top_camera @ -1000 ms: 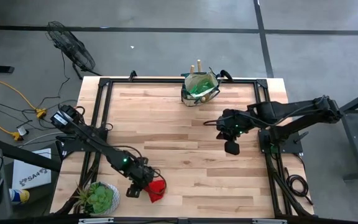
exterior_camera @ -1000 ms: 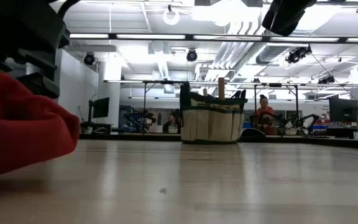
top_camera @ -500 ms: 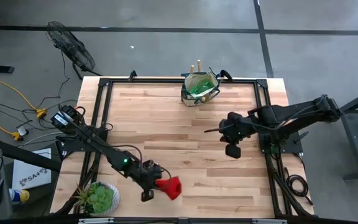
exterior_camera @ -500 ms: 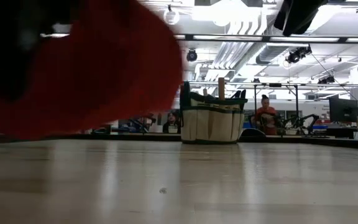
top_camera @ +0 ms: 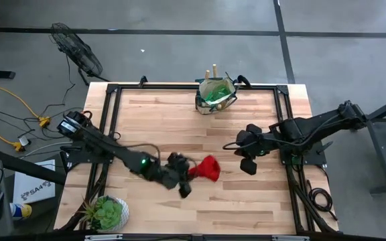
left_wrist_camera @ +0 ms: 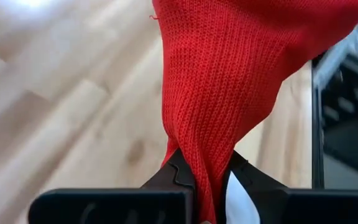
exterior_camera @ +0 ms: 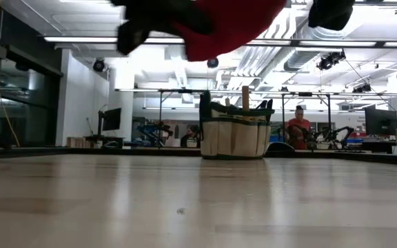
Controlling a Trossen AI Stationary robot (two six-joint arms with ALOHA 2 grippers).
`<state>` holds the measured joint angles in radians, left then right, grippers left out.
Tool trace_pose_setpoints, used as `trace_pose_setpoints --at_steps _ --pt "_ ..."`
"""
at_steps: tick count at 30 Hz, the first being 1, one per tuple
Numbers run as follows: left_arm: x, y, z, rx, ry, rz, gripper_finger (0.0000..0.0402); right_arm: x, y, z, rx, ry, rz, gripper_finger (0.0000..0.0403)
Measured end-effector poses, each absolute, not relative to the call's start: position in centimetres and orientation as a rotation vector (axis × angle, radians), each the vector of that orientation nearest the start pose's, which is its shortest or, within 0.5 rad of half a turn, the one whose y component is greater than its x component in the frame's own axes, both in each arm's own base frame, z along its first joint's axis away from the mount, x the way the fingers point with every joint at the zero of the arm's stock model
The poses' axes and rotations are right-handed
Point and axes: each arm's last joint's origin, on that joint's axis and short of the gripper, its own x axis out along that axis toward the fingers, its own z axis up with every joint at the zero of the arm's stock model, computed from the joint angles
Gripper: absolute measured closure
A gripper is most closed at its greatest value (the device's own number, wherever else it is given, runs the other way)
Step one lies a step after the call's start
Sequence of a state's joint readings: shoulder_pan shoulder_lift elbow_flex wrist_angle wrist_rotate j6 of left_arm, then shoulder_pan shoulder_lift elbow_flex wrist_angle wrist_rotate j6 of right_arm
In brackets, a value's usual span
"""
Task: Pick & Place Garden tools in Gardening bag
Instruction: Put the red gloves into the gardening bag
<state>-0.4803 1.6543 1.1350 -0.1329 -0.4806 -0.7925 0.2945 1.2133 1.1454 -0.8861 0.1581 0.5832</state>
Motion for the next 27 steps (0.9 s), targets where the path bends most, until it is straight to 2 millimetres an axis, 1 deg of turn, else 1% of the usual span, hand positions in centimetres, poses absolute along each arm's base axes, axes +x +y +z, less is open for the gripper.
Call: trace_pose_setpoints --at_steps 4,8,12,16,18,21,23,27 --pt "34.2 -12.7 25.8 -0.512 0.482 0.298 0.0391 22.5 6.8 31.8 0.328 0.893 -0.117 0.0399" --pt "35.5 -9.8 27.4 -0.557 0.494 0.322 0.0391 22.6 7.1 31.9 0.288 0.855 -0.133 0.0399" --pt "36.4 -7.2 28.5 -0.616 0.538 0.292 0.0391 22.5 7.2 32.0 0.209 0.841 -0.134 0.0399" --pt "36.6 -4.8 29.1 -0.699 0.612 0.280 0.0391 22.2 7.1 32.3 0.112 0.828 -0.110 0.0394" --pt "36.6 -3.6 29.2 -0.753 0.649 0.276 0.0391 22.0 7.1 32.5 0.055 0.814 -0.099 0.0383" --pt "36.6 -1.8 29.0 -0.845 0.698 0.259 0.0391 21.8 6.9 32.9 -0.045 0.785 -0.098 0.0357" --pt "36.6 -0.6 29.0 -0.902 0.718 0.231 0.0391 21.8 6.8 33.1 -0.119 0.762 -0.089 0.0334" --pt "36.7 1.5 29.1 -0.979 0.726 0.183 0.0391 22.3 7.0 33.4 -0.314 0.715 -0.006 0.0280"
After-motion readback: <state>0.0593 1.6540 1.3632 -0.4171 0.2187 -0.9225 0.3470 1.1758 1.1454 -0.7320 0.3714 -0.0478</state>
